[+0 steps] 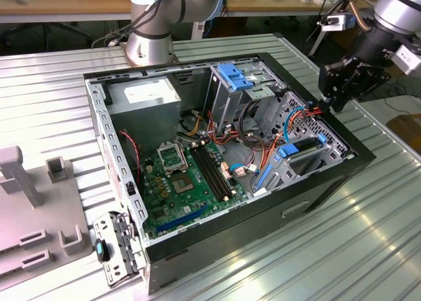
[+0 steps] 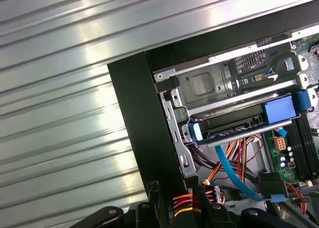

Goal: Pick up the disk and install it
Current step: 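Insert the first disk wire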

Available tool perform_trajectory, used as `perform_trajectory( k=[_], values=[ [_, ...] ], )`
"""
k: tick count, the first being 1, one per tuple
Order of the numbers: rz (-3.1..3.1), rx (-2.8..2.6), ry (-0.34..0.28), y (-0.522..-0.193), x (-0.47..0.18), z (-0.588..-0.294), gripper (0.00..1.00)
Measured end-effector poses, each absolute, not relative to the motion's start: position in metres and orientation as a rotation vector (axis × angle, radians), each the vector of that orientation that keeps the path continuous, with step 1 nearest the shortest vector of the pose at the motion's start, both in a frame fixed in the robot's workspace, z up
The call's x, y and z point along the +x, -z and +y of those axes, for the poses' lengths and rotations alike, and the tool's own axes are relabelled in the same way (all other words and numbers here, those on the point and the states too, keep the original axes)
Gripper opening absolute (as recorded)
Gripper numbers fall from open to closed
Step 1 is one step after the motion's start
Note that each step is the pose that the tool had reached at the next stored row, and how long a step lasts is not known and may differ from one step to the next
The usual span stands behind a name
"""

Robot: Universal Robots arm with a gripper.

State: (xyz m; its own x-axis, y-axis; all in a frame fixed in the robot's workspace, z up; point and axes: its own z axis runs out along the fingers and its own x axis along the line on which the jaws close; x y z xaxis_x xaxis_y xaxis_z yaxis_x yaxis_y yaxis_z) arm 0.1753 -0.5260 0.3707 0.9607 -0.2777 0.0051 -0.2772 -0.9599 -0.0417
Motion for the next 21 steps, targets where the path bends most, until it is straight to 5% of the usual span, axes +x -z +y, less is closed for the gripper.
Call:
perform_trajectory(
  k=[15, 21],
  values=[
    [0.427, -3.069, 0.037, -0.3644, 0.1747, -0.5249, 0.39],
    [0.427, -3.07, 0.037, -0.3626, 0.1752, -0.525, 0.19]
  ],
)
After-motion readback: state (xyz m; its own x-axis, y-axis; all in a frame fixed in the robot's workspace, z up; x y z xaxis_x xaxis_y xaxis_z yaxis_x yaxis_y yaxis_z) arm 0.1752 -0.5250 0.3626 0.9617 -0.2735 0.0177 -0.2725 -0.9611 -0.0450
